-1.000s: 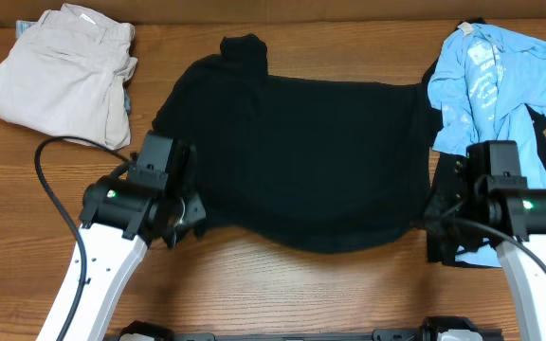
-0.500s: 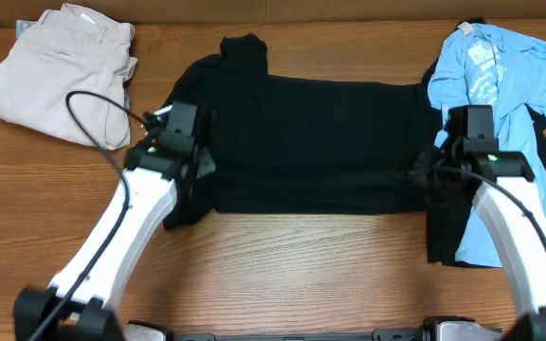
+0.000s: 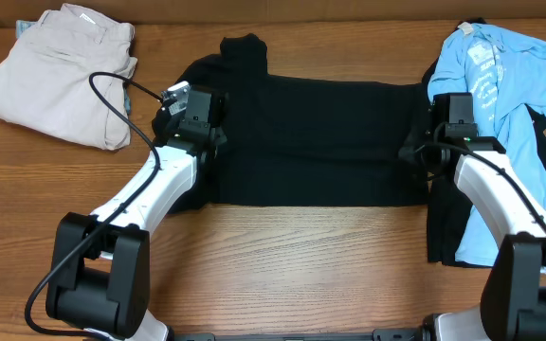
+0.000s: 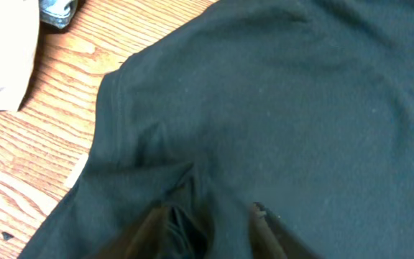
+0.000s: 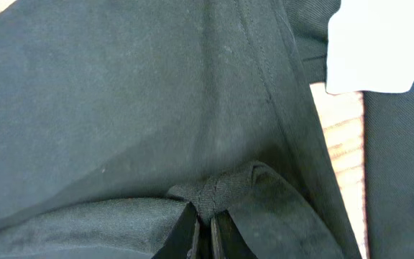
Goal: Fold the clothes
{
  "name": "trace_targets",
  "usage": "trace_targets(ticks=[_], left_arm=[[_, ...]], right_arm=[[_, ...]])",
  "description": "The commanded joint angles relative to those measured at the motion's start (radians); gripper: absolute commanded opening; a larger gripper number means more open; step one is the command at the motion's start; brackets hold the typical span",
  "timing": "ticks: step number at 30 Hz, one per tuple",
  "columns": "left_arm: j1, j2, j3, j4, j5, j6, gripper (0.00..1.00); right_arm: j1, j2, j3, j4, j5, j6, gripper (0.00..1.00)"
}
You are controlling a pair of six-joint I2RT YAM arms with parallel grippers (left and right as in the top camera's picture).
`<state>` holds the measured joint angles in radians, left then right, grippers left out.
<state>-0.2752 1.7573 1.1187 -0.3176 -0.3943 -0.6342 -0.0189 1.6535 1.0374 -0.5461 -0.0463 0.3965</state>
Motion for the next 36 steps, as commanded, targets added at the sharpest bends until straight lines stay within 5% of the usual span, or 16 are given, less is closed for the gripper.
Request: trace_targets(ticks=[1,5,7,8,18,24,36], left_arm=[[-0.006,0.014,0.002,0.014,-0.038,0.008,0.49],[-0.005,0.011,0.007,0.035,-0.079,0.108,0.75],[-0.005,-0.002,0.026,0.019,-0.078,0.197,0.94],[-0.005,-0.013,0.044,-0.01,-0.077,0.227,1.0],[-0.005,-0.215,0.329,-0.573,0.071,0.245,1.0],[-0.005,-0.257,0.269,-0.81,0.126,0.074,1.0],[-0.005,-0.257,-0.171,-0.621,0.156,-0.047,1.0]], right_arm=[[-0.004,0.031,0.002,0.034,0.011,-0.011,0.15],[-0.004,0.043,0.002,0.057,0.011,-0.011,0.71],[-0.007,0.037,0.011,0.048,0.011,-0.011,0.81],[-0.01,0.031,0.018,0.035,0.009,-0.011,0.83],[-0.016,-0.183,0.101,-0.252,-0.109,-0.002,0.85],[-0.015,-0.208,0.065,-0.423,-0.087,0.001,0.85],[-0.015,-0.204,-0.15,-0.27,-0.081,-0.004,0.85]])
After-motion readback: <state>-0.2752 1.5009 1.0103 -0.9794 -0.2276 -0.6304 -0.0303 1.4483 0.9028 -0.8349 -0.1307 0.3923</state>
